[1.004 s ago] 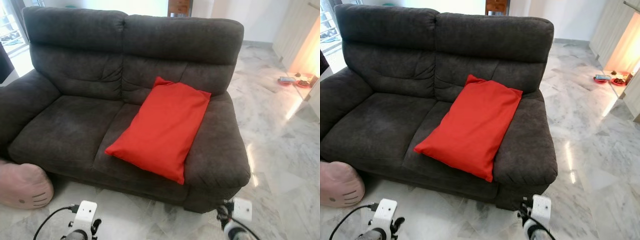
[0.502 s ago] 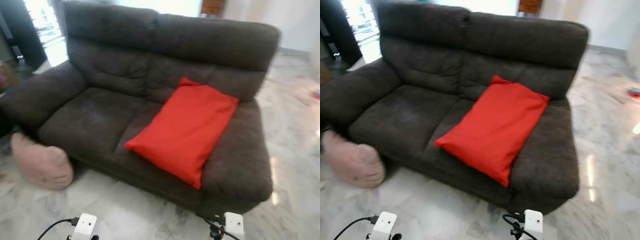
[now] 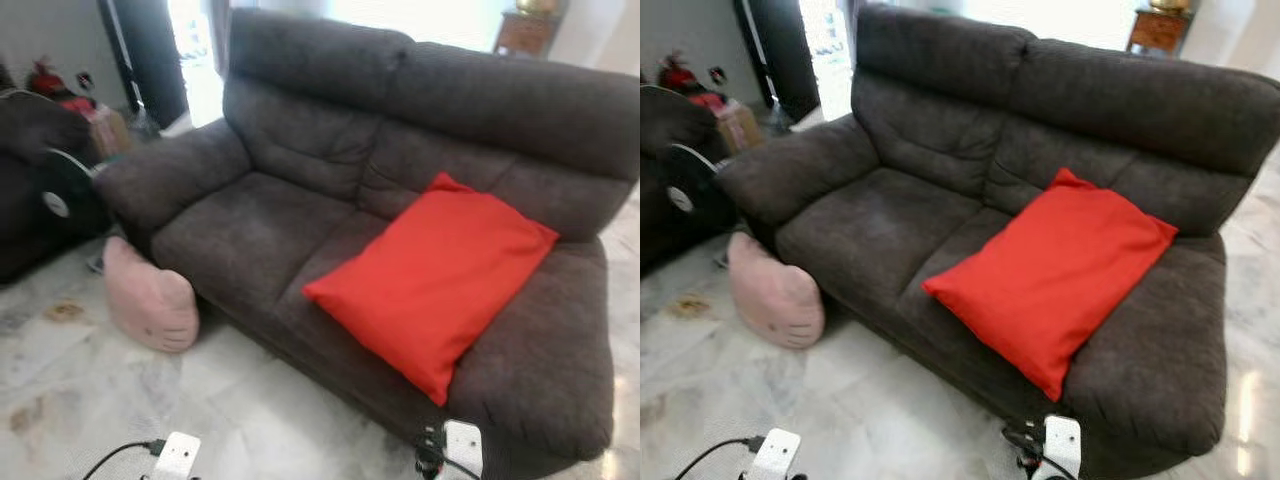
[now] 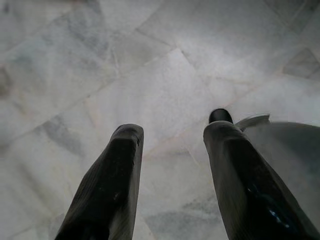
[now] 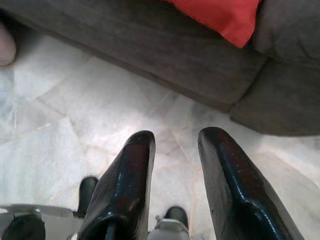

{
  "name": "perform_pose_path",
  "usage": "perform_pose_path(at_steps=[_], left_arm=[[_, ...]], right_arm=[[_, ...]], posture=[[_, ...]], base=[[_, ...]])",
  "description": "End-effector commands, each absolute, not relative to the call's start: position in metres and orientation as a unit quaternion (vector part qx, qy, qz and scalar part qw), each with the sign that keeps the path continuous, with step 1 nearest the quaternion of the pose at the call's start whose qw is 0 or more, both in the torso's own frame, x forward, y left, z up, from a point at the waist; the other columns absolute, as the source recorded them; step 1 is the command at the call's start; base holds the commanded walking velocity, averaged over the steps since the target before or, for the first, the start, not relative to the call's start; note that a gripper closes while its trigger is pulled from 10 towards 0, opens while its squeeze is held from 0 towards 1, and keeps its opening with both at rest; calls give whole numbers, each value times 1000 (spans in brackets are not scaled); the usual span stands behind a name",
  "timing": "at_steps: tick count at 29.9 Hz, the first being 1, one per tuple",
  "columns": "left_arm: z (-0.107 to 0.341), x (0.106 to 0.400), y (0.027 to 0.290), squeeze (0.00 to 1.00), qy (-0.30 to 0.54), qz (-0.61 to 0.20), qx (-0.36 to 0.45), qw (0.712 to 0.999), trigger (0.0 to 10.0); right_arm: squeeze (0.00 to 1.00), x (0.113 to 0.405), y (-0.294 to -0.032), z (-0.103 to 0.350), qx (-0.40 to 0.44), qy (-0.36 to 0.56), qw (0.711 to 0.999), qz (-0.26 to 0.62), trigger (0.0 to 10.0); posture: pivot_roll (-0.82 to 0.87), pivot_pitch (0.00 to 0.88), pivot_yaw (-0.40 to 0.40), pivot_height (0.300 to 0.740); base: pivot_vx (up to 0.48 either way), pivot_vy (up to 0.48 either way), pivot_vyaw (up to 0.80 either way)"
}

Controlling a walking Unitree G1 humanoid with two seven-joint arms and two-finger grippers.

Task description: Move the pillow to the sofa from floor

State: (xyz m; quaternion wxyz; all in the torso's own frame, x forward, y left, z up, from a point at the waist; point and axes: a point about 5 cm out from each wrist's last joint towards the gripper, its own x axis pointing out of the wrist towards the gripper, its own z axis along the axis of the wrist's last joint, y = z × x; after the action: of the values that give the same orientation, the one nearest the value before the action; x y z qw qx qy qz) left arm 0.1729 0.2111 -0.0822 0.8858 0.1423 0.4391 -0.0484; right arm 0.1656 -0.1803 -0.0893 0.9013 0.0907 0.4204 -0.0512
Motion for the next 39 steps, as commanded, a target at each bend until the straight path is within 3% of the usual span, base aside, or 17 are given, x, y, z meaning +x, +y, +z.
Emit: perform_pose_path(at_steps=[1, 7, 20, 31, 39], left_arm=[[-83, 170, 215, 0, 442, -48, 149, 883, 10000], [-83, 169, 215, 0, 443, -52, 153, 882, 10000], [-83, 170, 215, 0, 441, -55, 154, 883, 10000], [-83, 170, 214, 0, 442, -55, 157, 881, 10000], [-83, 171, 213, 0, 441, -56, 154, 883, 10000]], right_arm=[[0, 164, -179, -90, 93, 428, 898, -51, 10000], [0, 155, -186, -94, 91, 442, 891, -54, 10000], [0, 153, -185, -94, 98, 438, 892, -53, 10000], [0, 150, -186, -95, 100, 437, 893, -49, 10000], [0, 146, -193, -96, 106, 440, 890, -59, 10000]], posture=[[67, 0, -38, 740], [68, 0, -40, 740], [68, 0, -45, 740], [71, 0, -50, 740], [72, 0, -53, 740]], base=[[0, 0, 531], [0, 0, 604], [0, 0, 0], [0, 0, 800], [0, 0, 116]])
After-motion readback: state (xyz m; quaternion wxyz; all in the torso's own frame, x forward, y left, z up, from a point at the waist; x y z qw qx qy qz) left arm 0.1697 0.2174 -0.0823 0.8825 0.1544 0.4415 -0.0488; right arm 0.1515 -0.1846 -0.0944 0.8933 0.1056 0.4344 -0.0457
